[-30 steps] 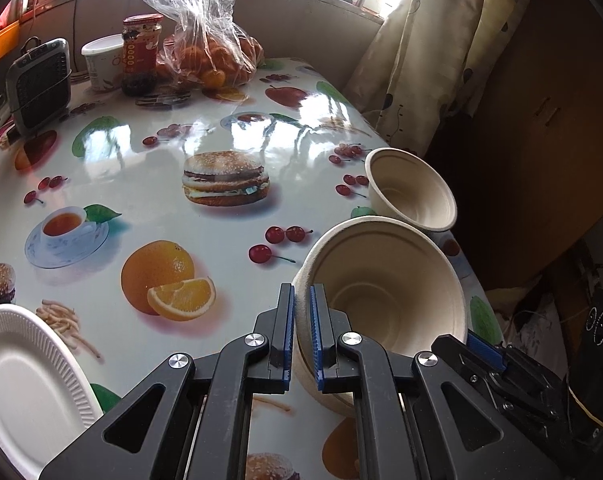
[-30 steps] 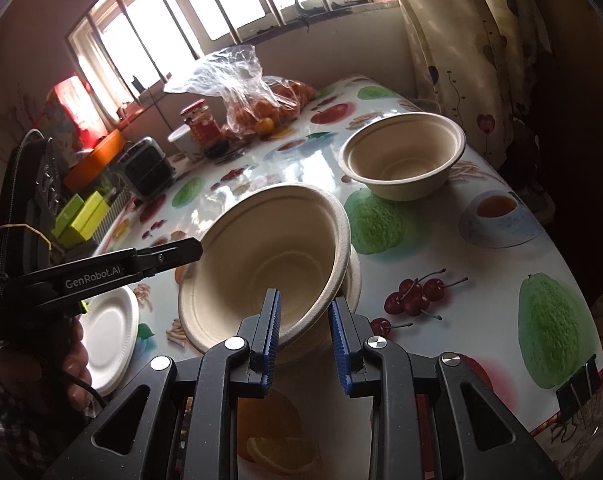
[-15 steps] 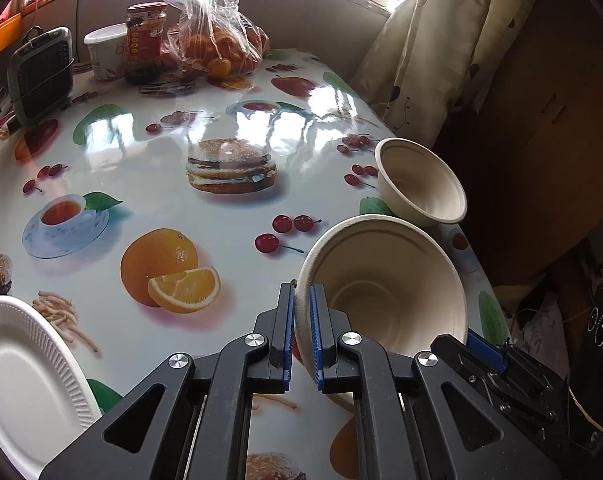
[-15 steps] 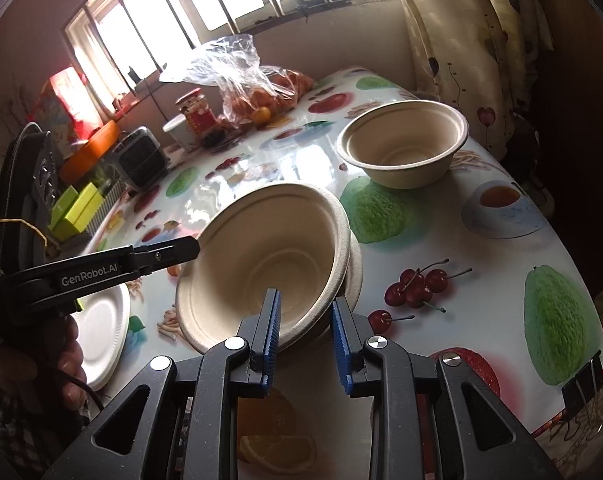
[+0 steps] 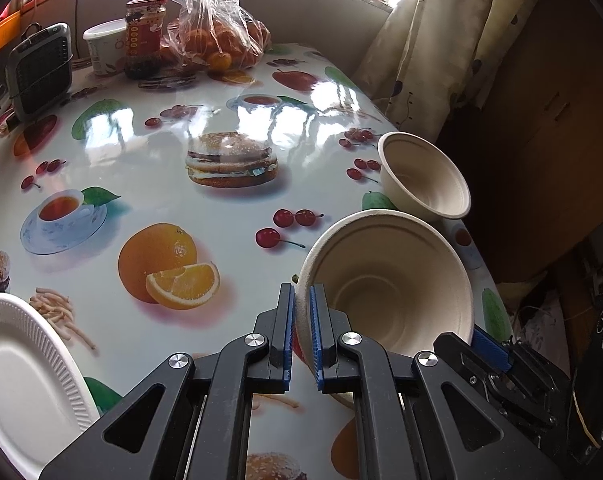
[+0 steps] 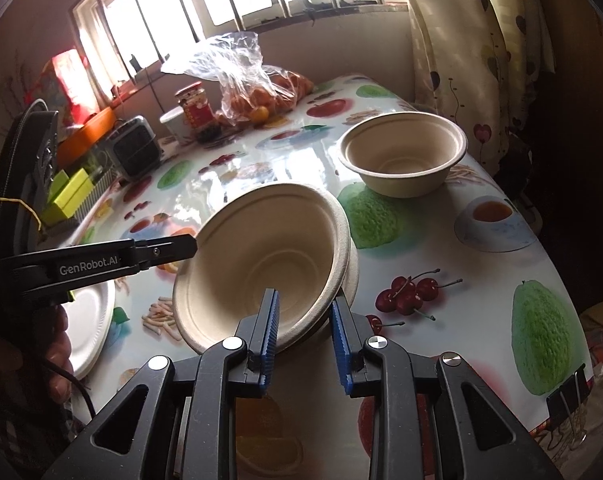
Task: Organize plates and bowls
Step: 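Lower the held bowls into the other bowls and open both tools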
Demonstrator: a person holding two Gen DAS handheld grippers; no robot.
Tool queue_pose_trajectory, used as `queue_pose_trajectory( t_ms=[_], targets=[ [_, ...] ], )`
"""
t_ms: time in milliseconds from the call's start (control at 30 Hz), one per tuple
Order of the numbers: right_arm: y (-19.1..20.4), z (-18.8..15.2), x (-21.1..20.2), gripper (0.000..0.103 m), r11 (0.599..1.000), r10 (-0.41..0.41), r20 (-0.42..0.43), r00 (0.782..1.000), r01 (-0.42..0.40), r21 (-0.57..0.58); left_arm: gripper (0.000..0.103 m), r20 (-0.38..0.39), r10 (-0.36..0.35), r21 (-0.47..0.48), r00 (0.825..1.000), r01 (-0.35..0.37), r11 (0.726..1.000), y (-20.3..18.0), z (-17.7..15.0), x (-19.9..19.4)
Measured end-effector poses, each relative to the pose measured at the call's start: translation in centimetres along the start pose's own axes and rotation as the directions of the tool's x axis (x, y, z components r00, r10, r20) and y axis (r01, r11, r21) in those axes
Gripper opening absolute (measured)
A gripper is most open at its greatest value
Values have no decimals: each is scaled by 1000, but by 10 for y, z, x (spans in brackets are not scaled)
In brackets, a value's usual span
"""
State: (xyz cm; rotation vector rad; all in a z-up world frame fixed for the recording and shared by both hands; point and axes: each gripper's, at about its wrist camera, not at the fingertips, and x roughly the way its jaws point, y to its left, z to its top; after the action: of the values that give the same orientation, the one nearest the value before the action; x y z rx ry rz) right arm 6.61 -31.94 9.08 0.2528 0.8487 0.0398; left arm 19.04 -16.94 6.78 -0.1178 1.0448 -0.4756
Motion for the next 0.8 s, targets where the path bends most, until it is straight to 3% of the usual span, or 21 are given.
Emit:
queue_pose_trajectory(
  t_ms=[800],
  targets=[
    [1,-1,3,37,998,-51,-1,999,51,-38,8,2,8,2,1000,-8,1000,-2,0,2]
  ],
)
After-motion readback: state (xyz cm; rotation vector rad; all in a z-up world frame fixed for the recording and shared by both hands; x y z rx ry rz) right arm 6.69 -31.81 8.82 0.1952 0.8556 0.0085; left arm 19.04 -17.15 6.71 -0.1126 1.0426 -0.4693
